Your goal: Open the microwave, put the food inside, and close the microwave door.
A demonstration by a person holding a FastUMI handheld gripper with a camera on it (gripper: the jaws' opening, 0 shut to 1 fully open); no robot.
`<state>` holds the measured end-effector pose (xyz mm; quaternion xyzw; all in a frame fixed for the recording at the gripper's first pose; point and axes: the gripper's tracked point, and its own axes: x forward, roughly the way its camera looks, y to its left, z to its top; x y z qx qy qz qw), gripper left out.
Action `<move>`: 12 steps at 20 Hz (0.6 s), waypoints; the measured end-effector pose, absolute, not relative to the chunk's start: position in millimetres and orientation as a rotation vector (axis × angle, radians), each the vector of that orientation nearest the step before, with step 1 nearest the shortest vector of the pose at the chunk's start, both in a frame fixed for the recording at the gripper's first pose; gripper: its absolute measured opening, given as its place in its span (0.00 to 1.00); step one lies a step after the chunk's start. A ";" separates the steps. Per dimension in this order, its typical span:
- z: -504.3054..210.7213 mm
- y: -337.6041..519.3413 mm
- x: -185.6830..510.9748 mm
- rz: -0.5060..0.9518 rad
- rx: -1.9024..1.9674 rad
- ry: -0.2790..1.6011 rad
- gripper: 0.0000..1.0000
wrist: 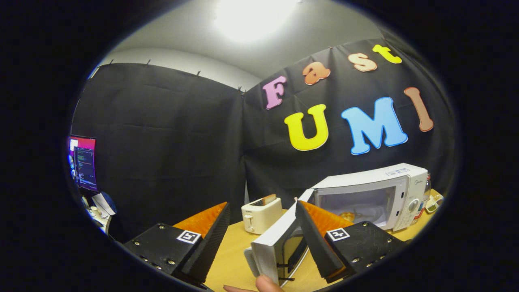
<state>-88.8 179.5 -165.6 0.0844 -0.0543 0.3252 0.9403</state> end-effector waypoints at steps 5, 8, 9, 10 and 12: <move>-203.1 244.9 -134.2 0.848 0.048 -0.084 0.97; -236.6 269.2 -142.6 0.887 -0.041 -0.070 0.97; -248.5 272.8 -139.0 0.882 -0.077 -0.067 0.97; -258.7 276.9 -134.4 0.879 -0.107 -0.064 0.95; -285.9 280.3 -122.4 0.856 -0.143 -0.031 0.75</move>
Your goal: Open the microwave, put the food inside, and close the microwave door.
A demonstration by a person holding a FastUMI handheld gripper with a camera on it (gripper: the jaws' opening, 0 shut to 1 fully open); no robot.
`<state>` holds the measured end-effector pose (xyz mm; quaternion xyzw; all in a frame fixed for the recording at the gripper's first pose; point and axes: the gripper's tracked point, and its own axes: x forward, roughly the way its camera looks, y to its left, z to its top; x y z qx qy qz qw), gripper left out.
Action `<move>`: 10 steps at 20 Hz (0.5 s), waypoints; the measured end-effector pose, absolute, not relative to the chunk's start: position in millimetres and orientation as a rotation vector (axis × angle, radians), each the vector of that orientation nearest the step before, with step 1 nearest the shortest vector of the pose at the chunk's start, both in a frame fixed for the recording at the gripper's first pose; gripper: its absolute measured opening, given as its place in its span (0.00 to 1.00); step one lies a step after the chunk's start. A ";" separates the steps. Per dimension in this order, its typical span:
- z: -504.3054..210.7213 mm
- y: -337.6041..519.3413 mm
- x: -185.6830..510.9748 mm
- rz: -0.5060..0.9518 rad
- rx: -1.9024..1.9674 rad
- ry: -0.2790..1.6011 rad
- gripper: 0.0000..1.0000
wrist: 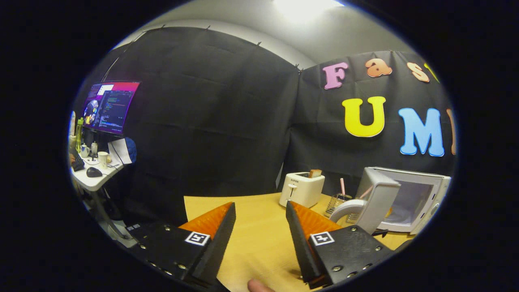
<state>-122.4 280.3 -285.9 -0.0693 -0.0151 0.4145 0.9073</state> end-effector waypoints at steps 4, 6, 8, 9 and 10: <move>-318.0 271.8 -94.9 0.787 -0.136 0.060 0.40; -326.4 265.7 -84.2 0.766 -0.099 0.099 0.26; -326.3 256.6 -77.1 0.743 -0.077 0.099 0.15; -327.4 253.0 -75.7 0.745 -0.065 0.109 0.15; -324.8 250.2 -76.3 0.734 -0.065 0.107 0.09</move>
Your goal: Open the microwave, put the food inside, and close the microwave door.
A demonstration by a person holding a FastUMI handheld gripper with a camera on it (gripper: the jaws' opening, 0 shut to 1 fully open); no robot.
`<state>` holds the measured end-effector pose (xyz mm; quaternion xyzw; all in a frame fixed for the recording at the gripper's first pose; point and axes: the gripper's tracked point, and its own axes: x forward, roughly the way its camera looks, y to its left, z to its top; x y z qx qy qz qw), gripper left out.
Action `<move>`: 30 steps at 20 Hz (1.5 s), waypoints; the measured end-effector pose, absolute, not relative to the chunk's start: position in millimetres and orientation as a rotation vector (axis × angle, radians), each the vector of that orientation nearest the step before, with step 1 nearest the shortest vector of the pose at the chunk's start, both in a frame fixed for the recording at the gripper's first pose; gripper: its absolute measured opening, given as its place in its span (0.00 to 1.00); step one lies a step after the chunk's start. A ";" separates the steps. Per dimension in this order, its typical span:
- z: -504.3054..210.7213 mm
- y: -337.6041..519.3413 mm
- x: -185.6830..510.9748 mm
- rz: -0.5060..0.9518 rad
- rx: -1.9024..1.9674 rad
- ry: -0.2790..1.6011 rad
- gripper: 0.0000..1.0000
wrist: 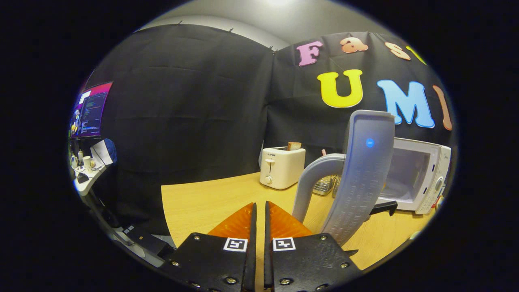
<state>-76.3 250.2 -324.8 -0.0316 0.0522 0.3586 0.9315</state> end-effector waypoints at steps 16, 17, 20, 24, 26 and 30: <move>-321.8 65.8 19.8 0.242 -0.026 0.108 0.09; -322.1 56.7 27.2 0.221 -0.014 0.111 0.09; -318.2 34.4 49.1 0.168 0.004 0.109 0.09; -311.6 6.5 81.6 0.078 -0.025 0.084 0.08; -308.9 -1.7 96.3 0.052 -0.023 0.086 0.08; -311.1 -18.7 124.6 -0.008 -0.051 0.094 0.08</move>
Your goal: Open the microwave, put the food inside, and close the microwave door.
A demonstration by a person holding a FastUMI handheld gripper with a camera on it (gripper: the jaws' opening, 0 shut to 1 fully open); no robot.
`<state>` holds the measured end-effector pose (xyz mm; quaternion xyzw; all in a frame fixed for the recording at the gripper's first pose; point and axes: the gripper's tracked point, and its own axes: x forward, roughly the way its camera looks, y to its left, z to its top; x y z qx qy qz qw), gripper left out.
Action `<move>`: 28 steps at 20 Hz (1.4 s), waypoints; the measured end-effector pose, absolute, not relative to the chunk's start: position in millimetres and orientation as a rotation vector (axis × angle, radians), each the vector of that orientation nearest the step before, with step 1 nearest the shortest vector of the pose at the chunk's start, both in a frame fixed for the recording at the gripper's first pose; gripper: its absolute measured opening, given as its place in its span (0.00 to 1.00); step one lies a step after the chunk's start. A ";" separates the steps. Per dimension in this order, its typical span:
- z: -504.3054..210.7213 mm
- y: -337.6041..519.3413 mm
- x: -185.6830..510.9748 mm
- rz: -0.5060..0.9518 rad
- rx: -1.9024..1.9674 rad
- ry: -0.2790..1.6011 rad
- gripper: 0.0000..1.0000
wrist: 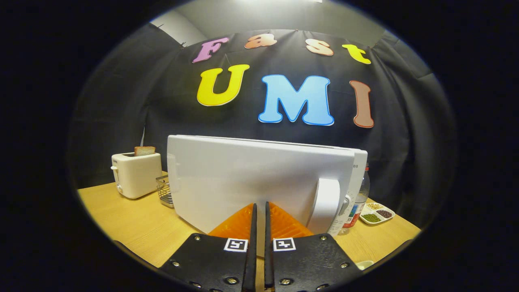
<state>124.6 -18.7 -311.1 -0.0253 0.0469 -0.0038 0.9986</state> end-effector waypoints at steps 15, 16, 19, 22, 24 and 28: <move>-318.6 -33.2 180.5 -0.105 -0.093 0.129 0.13; -319.3 -33.2 183.1 -0.116 -0.114 0.151 0.16; -319.3 -24.4 175.2 -0.086 -0.100 0.195 0.16; -292.1 -18.4 154.3 -0.064 -0.075 0.169 0.16; -266.2 -10.6 135.8 -0.039 -0.060 0.136 0.16; -220.3 3.0 99.7 0.009 -0.023 0.092 0.16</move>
